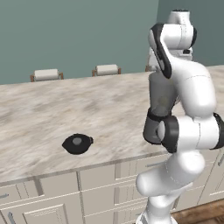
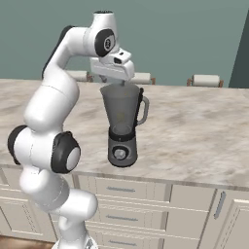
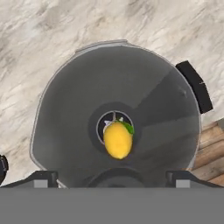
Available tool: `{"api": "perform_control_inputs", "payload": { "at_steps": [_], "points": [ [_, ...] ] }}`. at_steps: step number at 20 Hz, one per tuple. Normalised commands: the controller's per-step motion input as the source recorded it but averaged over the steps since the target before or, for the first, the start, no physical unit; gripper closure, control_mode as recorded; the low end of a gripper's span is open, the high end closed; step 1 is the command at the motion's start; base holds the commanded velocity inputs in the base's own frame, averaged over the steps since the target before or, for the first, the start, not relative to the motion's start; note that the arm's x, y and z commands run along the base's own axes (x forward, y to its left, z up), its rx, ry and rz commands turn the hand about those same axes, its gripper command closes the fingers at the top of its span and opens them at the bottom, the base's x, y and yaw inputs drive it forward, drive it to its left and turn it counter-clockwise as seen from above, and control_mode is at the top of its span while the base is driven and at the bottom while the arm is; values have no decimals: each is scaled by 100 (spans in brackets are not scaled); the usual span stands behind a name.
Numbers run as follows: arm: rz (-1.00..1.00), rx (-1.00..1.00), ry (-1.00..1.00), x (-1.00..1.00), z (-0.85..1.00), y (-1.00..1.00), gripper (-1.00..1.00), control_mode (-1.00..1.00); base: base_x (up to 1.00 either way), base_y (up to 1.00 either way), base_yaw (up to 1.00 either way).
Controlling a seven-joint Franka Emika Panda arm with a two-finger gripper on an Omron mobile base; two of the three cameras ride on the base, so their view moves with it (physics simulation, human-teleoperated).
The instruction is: Grab the garlic and lemon from the fridge, place them in the blender, close the lid, and turn on the blender to create a marinade.
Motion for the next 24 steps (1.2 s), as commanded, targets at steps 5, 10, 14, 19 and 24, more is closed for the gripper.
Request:
{"api": "perform_control_inputs", "payload": {
  "at_steps": [5,10,14,19,24],
  "points": [
    [0,0,-9,-100,6,48,-100,-100,0,0,0],
    [2,0,-4,-98,0,82,-100,-100,0,0,0],
    [9,0,-3,-68,0,100,-100,-100,0,0,0],
    [13,0,0,-31,-8,100,-100,-100,0,0,0],
    [15,0,3,-9,-47,100,-100,-100,0,0,0]
  ]
}}
